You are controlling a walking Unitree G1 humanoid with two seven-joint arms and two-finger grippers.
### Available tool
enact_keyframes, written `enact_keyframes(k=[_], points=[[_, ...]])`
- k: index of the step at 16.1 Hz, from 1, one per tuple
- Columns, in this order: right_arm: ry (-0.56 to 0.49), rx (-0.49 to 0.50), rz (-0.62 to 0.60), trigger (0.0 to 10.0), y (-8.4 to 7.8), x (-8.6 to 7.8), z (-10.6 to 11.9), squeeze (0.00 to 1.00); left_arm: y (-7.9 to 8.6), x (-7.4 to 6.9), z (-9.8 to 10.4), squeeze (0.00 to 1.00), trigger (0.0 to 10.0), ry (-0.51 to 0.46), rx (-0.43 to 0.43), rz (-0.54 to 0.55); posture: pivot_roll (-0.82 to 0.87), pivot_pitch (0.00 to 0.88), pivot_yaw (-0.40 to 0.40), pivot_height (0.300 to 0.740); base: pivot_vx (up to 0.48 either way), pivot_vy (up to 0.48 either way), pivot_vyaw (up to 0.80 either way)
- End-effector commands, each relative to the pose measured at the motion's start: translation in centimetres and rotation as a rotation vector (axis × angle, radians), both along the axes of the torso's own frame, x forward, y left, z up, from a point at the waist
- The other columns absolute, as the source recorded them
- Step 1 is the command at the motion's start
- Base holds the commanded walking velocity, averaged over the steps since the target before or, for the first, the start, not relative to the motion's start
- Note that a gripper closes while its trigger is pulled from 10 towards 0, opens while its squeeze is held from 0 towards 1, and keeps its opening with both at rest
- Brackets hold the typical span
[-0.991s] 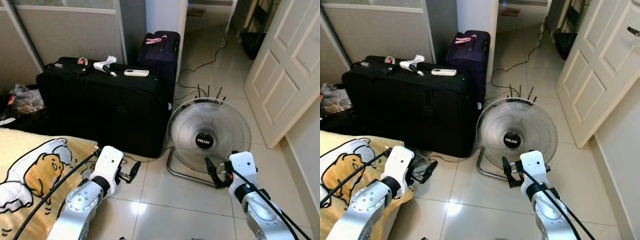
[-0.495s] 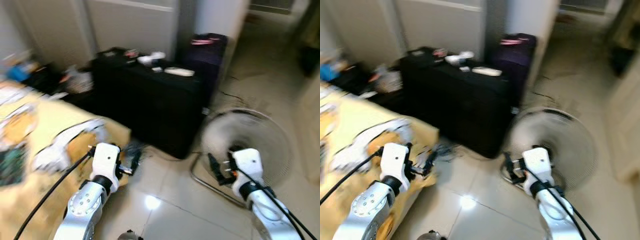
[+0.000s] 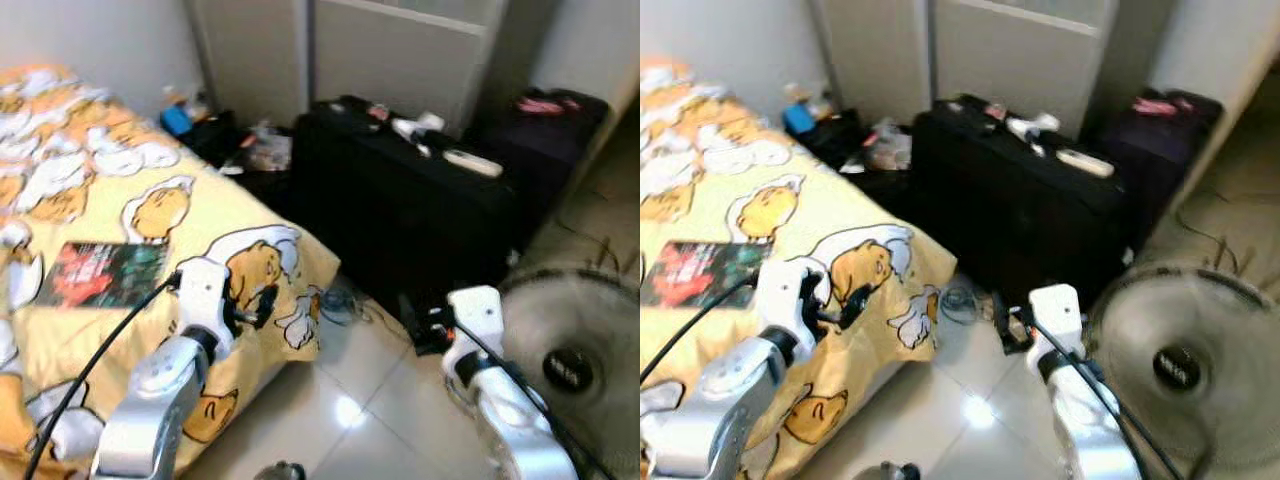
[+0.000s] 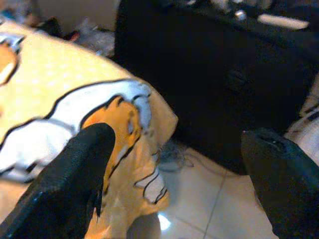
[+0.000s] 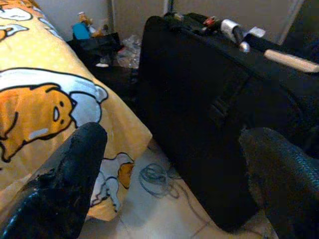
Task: Clean up the room
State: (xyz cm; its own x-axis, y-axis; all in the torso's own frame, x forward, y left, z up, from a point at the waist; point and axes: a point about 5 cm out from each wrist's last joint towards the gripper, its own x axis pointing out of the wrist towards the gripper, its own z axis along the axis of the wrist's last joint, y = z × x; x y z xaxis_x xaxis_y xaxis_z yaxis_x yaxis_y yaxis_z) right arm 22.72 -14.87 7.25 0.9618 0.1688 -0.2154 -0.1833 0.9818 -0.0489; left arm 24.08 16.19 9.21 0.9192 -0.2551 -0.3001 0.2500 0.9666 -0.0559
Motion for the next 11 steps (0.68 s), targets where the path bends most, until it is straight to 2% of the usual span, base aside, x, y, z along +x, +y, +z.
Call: enact_keyframes(k=[1, 2, 4, 8, 9, 10, 11], points=[[-0.006, -0.003, -0.019, 10.0, -0.4, 0.1, 0.3, 1.00, -0.1, -0.2, 0.0, 1.00, 10.0, -0.001, -0.002, 0.004, -0.02, 0.000, 0.026, 0.740, 0.000, 0.000, 0.80], [-0.021, 0.006, -0.030, 10.0, -0.6, 0.0, 0.8, 1.00, -0.2, -0.4, -0.3, 1.00, 10.0, 0.023, -0.027, 0.001, -0.04, 0.000, 0.051, 0.740, 0.000, 0.000, 0.80], [-0.007, -0.007, -0.003, 10.0, -1.0, -0.3, 0.5, 1.00, -0.5, -0.4, -0.4, 1.00, 10.0, 0.028, -0.064, 0.022, -0.02, 0.000, 0.034, 0.740, 0.000, 0.000, 0.80], [0.026, -0.014, 0.037, 10.0, -1.1, -0.4, 0.3, 1.00, 0.1, -0.2, 0.0, 1.00, 10.0, 0.010, -0.071, 0.056, -0.01, 0.000, 0.010, 0.740, 0.000, 0.000, 0.80], [0.024, -0.019, 0.009, 10.0, -1.4, -0.2, 0.3, 1.00, 0.2, -0.2, 0.0, 1.00, 10.0, 0.000, -0.059, 0.071, -0.01, 0.000, 0.011, 0.740, 0.000, 0.000, 0.80], [0.000, -0.010, -0.009, 10.0, -1.5, 0.0, 0.5, 1.00, 0.8, 0.4, 0.7, 1.00, 10.0, -0.056, -0.010, 0.135, -0.01, 0.000, 0.018, 0.740, 0.000, 0.000, 0.80], [-0.005, -0.008, -0.004, 10.0, -1.4, 0.1, 0.6, 1.00, 0.8, 0.7, 0.9, 0.71, 10.0, -0.063, 0.003, 0.130, -0.01, 0.000, 0.026, 0.740, 0.000, 0.000, 0.80]])
